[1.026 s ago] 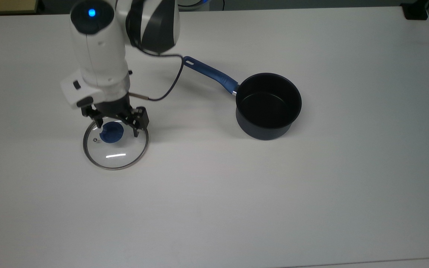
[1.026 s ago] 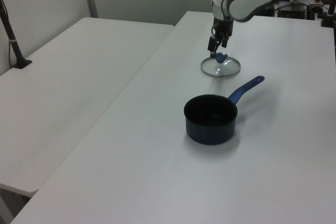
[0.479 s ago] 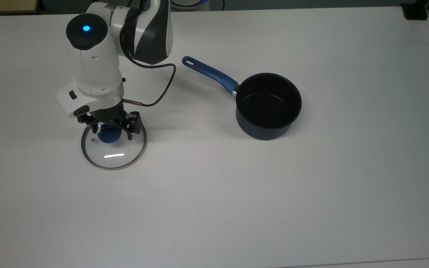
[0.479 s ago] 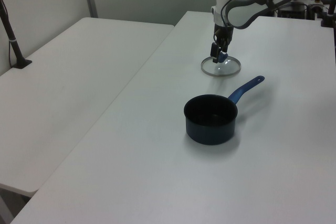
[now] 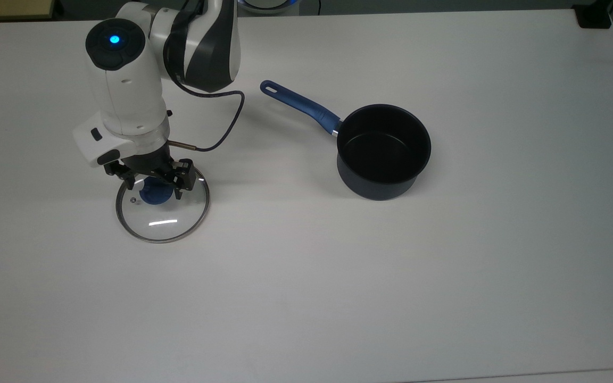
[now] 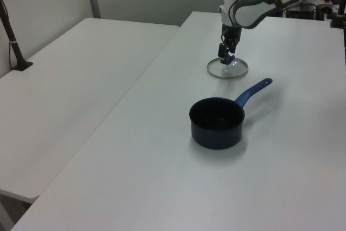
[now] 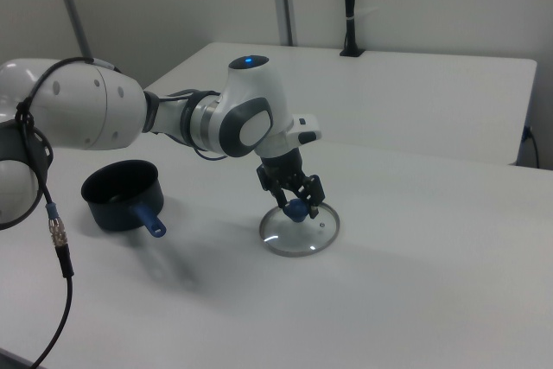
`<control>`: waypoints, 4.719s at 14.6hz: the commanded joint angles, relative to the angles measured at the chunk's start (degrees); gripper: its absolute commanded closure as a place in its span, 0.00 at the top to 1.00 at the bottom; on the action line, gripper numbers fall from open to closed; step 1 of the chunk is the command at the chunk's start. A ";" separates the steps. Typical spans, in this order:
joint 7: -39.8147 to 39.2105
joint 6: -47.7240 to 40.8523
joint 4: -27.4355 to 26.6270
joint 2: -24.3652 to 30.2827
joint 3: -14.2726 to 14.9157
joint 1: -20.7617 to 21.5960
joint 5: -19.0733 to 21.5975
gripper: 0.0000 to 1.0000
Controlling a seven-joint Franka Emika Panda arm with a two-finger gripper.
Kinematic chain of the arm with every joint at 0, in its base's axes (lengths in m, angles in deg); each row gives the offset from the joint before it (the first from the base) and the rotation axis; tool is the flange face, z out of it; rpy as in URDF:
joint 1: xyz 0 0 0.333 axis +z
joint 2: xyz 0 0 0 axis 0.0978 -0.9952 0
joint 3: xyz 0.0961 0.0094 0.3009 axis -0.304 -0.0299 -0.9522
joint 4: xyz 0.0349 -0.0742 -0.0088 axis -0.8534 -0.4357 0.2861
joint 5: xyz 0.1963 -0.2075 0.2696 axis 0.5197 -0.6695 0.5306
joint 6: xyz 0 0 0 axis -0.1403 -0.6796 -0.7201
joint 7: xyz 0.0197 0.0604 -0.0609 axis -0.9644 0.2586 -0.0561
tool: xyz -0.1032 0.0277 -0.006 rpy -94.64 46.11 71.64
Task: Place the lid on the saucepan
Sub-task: 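Close the gripper on the blue knob of the glass lid, then lift the glass lid up off the table by its knob, then carry the held lid over to the saucepan's rim, then lower the lid onto the saucepan rim and open the gripper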
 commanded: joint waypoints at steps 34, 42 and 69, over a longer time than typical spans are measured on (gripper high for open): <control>8.42 -16.39 5.48 12.61 9.43 21.11 5.65 0.33; 19.94 -18.06 5.57 11.38 9.34 36.50 2.14 0.33; 27.33 -18.24 0.29 8.56 1.17 39.32 -6.21 0.33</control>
